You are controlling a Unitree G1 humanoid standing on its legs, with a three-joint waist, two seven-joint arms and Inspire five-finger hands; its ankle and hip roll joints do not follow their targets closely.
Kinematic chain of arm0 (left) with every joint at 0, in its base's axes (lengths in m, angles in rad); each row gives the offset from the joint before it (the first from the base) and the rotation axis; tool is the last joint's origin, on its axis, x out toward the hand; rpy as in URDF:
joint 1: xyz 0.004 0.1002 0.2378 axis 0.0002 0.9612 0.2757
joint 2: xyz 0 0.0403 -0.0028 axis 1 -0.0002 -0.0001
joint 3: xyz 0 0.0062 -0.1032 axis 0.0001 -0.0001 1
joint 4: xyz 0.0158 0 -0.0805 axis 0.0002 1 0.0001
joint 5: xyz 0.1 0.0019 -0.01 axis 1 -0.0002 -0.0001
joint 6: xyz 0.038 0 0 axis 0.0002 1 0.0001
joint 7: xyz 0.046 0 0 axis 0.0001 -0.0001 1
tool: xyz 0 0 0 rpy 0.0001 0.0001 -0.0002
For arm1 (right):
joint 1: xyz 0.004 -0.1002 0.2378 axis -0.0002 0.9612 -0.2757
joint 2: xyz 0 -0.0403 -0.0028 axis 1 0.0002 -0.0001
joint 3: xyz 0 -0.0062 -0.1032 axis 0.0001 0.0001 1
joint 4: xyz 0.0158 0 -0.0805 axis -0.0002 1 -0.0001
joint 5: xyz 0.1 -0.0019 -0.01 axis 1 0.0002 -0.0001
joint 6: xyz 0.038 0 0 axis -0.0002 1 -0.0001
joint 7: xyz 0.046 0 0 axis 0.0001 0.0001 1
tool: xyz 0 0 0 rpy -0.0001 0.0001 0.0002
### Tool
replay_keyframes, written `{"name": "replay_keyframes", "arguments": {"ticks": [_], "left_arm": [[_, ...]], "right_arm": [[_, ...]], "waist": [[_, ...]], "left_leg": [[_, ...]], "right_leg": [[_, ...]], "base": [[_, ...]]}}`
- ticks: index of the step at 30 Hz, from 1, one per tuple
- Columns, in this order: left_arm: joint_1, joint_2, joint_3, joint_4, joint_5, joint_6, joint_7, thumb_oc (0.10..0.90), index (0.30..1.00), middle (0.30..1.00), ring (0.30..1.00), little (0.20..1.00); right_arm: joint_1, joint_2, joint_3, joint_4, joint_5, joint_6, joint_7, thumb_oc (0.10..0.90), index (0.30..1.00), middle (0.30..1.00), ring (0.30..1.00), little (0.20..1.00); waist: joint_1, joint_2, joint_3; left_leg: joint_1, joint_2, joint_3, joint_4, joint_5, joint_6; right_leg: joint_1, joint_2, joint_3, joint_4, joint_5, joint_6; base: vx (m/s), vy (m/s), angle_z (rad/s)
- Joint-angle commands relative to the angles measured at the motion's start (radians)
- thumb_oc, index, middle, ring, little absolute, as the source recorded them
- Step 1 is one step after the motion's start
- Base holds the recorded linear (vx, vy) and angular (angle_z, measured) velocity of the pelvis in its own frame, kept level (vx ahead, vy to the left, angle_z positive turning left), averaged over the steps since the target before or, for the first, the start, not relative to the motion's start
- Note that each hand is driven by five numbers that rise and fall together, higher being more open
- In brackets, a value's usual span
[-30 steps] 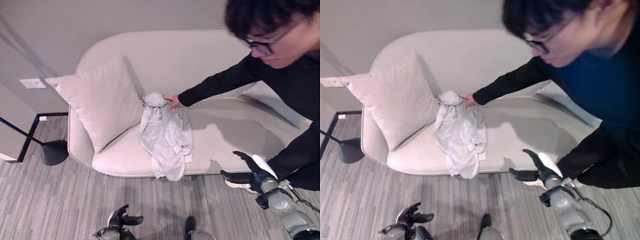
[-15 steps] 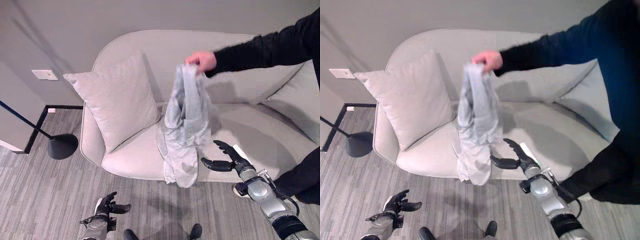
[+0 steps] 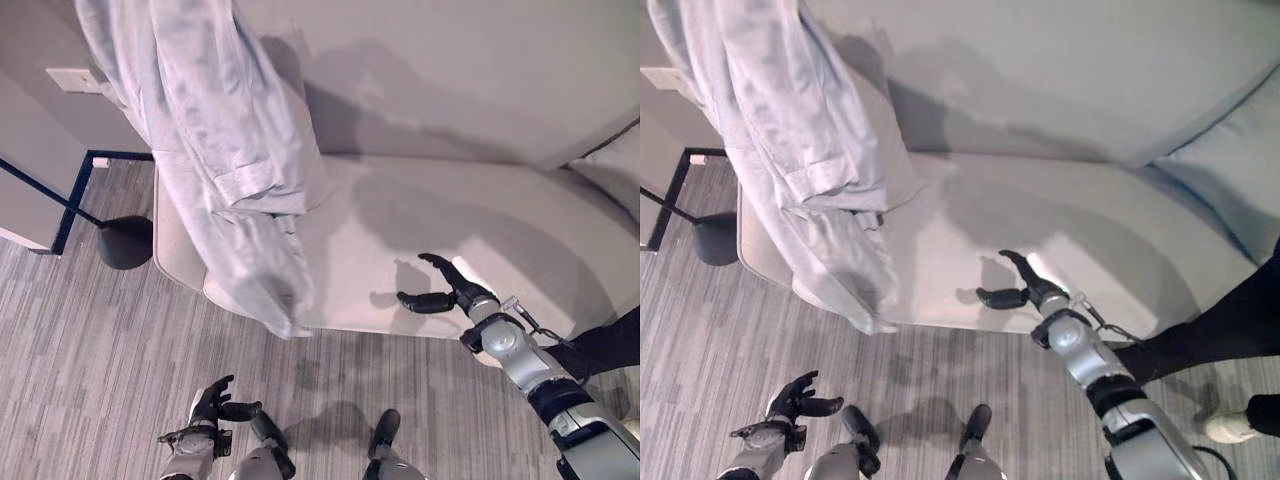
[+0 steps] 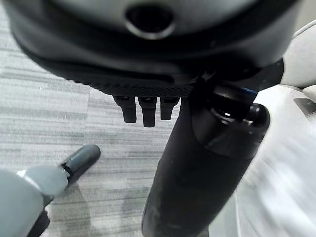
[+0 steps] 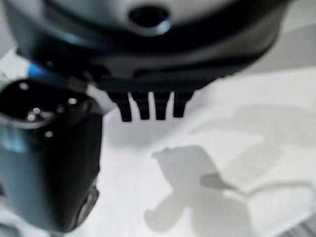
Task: Hang the clothes on the sofa on the clothes rack.
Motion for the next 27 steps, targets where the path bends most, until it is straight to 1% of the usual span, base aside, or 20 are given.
{"name": "replay_keyframes", "arguments": {"ticks": [1,5,8,10,12,13,14,15,17,18,19,20,21,22,23,24,25,26,27], "left_arm": [[-0.047,0.04,-0.073,-0.029,0.04,-0.066,0.033,0.8,0.9,0.9,0.9,0.9],[-0.036,0.025,-0.097,-0.045,0.055,-0.067,0.024,0.8,0.9,0.9,0.9,0.9],[-0.029,0.015,-0.102,-0.049,0.072,-0.069,0.026,0.8,0.9,0.9,0.9,0.9],[-0.024,0.009,-0.099,-0.046,0.083,-0.068,0.032,0.8,0.9,0.9,0.9,0.9],[-0.017,0.0,-0.077,-0.032,0.093,-0.059,0.038,0.8,0.9,0.9,0.9,0.9],[-0.005,-0.023,-0.052,-0.012,0.112,-0.043,0.047,0.8,0.9,0.9,0.9,0.9],[-0.003,-0.023,-0.055,-0.011,0.113,-0.044,0.047,0.8,0.9,0.9,0.9,0.9],[-0.004,-0.036,-0.047,0.007,0.125,-0.037,0.047,0.8,0.9,0.9,0.9,0.9],[-0.008,-0.05,-0.038,0.022,0.122,-0.034,0.052,0.8,0.9,0.9,0.9,0.9],[-0.008,-0.05,-0.038,0.023,0.122,-0.034,0.052,0.8,0.9,0.9,0.9,0.9],[-0.011,-0.062,-0.045,0.023,0.124,-0.028,0.054,0.8,0.9,0.9,0.9,0.9],[-0.011,-0.064,-0.044,0.024,0.124,-0.028,0.054,0.8,0.9,0.9,0.9,0.9],[-0.02,-0.075,-0.058,0.023,0.105,-0.024,0.064,0.8,0.9,0.9,0.9,0.9],[-0.029,-0.085,-0.067,0.021,0.081,-0.022,0.072,0.8,0.9,0.9,0.9,0.9],[-0.028,-0.085,-0.067,0.021,0.08,-0.022,0.072,0.8,0.9,0.9,0.9,0.9],[-0.038,-0.105,-0.077,0.021,0.047,-0.017,0.064,0.8,0.9,0.9,0.9,0.9],[-0.037,-0.108,-0.068,0.014,0.04,-0.018,0.066,0.8,0.9,0.9,0.9,0.9],[-0.033,-0.104,-0.064,0.022,0.048,-0.017,0.072,0.8,0.9,0.9,0.9,0.9],[-0.029,-0.106,-0.06,0.029,0.05,-0.019,0.081,0.8,0.9,0.9,0.9,0.9]], "right_arm": [[-0.11,-0.005,-0.038,-0.016,0.035,-0.052,-0.056,0.8,0.9,0.9,0.9,0.9],[-0.09,0.017,-0.027,-0.051,0.051,-0.066,-0.039,0.8,0.9,0.9,0.9,0.9],[-0.06,0.011,-0.027,-0.106,0.02,-0.073,-0.038,0.8,0.9,0.9,0.9,0.9],[-0.024,0.003,-0.05,-0.155,0.001,-0.074,-0.045,0.8,0.9,0.9,0.9,0.9],[0.08,-0.022,-0.129,-0.288,-0.025,-0.074,-0.05,0.8,0.9,0.9,0.9,0.9],[0.279,-0.021,-0.252,-0.468,0.022,-0.105,-0.018,0.8,0.9,0.9,0.9,0.9],[0.29,-0.022,-0.259,-0.478,0.022,-0.102,-0.015,0.8,0.9,0.9,0.9,0.9],[0.372,-0.009,-0.301,-0.548,0.034,-0.119,0.01,0.8,0.9,0.9,0.9,0.9],[0.435,0.006,-0.314,-0.621,0.029,-0.125,0.026,0.8,0.9,0.9,0.9,0.9],[0.436,0.006,-0.315,-0.623,0.029,-0.124,0.027,0.8,0.9,0.9,0.9,0.9],[0.451,0.014,-0.288,-0.693,-0.019,-0.135,0.033,0.8,0.9,0.9,0.9,0.9],[0.452,0.013,-0.288,-0.697,-0.021,-0.133,0.033,0.8,0.9,0.9,0.9,0.9],[0.471,0.036,-0.282,-0.705,-0.019,-0.136,0.024,0.8,0.9,0.9,0.9,0.9],[0.49,0.047,-0.281,-0.71,0.003,-0.136,0.02,0.8,0.9,0.9,0.9,0.9],[0.49,0.046,-0.281,-0.711,0.004,-0.136,0.02,0.8,0.9,0.9,0.9,0.9],[0.501,0.045,-0.261,-0.697,0.021,-0.128,0.021,0.8,0.9,0.9,0.9,0.9],[0.504,0.045,-0.256,-0.707,0.012,-0.126,0.001,0.8,0.9,0.9,0.9,0.9],[0.514,0.043,-0.253,-0.697,0.011,-0.123,-0.005,0.8,0.9,0.9,0.9,0.9],[0.526,0.044,-0.245,-0.692,0.013,-0.125,-0.004,0.8,0.9,0.9,0.9,0.9]], "waist": [[0.031,-0.016,-0.005],[0.032,-0.012,-0.02],[0.027,-0.014,-0.033],[0.019,-0.018,-0.04],[-0.005,-0.026,-0.05],[-0.05,-0.03,-0.062],[-0.048,-0.031,-0.062],[-0.067,-0.024,-0.06],[-0.09,-0.011,-0.048],[-0.088,-0.012,-0.047],[-0.114,0.021,-0.023],[-0.111,0.017,-0.02],[-0.148,0.031,-0.012],[-0.173,0.032,-0.008],[-0.172,0.033,-0.009],[-0.188,0.019,-0.02],[-0.188,0.007,-0.028],[-0.187,-0.002,-0.041],[-0.187,-0.007,-0.052]], "left_leg": [[0.064,0.048,-0.019,-0.096,0.023,-0.147],[0.068,0.037,-0.025,-0.104,0.019,-0.142],[0.076,0.026,-0.028,-0.109,0.012,-0.137],[0.088,0.017,-0.028,-0.109,0.003,-0.132],[0.114,-0.005,-0.03,-0.11,-0.013,-0.12],[0.157,-0.038,-0.033,-0.114,-0.027,-0.102],[0.159,-0.04,-0.034,-0.114,-0.028,-0.1],[0.186,-0.067,-0.041,-0.116,-0.045,-0.081],[0.23,-0.099,-0.041,-0.121,-0.065,-0.051],[0.231,-0.101,-0.039,-0.121,-0.066,-0.051],[0.283,-0.114,-0.022,-0.126,-0.093,-0.017],[0.287,-0.119,-0.018,-0.126,-0.097,-0.015],[0.298,-0.119,-0.029,-0.127,-0.099,-0.008],[0.304,-0.123,-0.032,-0.126,-0.098,-0.009],[0.305,-0.121,-0.03,-0.127,-0.097,-0.01],[0.306,-0.156,-0.048,-0.126,-0.116,0.001],[0.316,-0.171,-0.058,-0.126,-0.127,0.003],[0.317,-0.178,-0.063,-0.125,-0.129,0.003],[0.314,-0.176,-0.063,-0.121,-0.127,-0.003]], "right_leg": [[0.011,-0.146,0.001,0.031,0.064,0.144],[0.014,-0.157,-0.009,0.032,0.073,0.149],[0.019,-0.162,-0.016,0.04,0.075,0.151],[0.025,-0.167,-0.018,0.053,0.076,0.151],[0.038,-0.171,-0.014,0.085,0.088,0.151],[0.054,-0.183,-0.004,0.152,0.125,0.151],[0.055,-0.186,-0.004,0.155,0.125,0.151],[0.05,-0.206,0.009,0.232,0.149,0.151],[0.02,-0.237,0.048,0.351,0.211,0.151],[0.018,-0.238,0.051,0.354,0.21,0.151],[-0.04,-0.253,0.061,0.537,0.233,0.151],[-0.049,-0.26,0.073,0.554,0.225,0.151],[-0.09,-0.16,0.126,0.602,0.119,0.151],[-0.108,-0.057,0.163,0.597,0.02,0.138],[-0.107,-0.055,0.163,0.597,0.018,0.137],[-0.078,0.077,0.195,0.484,-0.078,0.119],[-0.028,0.094,0.187,0.406,-0.102,0.094],[0.008,0.106,0.188,0.362,-0.114,0.068],[0.047,0.136,0.193,0.316,-0.128,0.053]], "base": [[0.05,0.018,-0.05],[0.06,0.011,0.07],[0.04,0.014,0.0],[0.01,0.03,0.01],[0.0,0.083,0.17],[0.0,0.107,0.07],[-0.01,0.16,0.17],[0.0,0.13,-0.07],[0.02,0.158,-0.38],[0.06,0.271,0.02],[0.05,0.202,0.05],[0.07,0.295,-0.31],[0.02,0.114,-0.33],[0.02,0.109,0.07],[0.01,0.021,0.29],[0.0,0.001,0.46],[0.0,-0.027,0.51],[0.04,-0.101,0.75],[0.06,-0.109,0.75]]}}
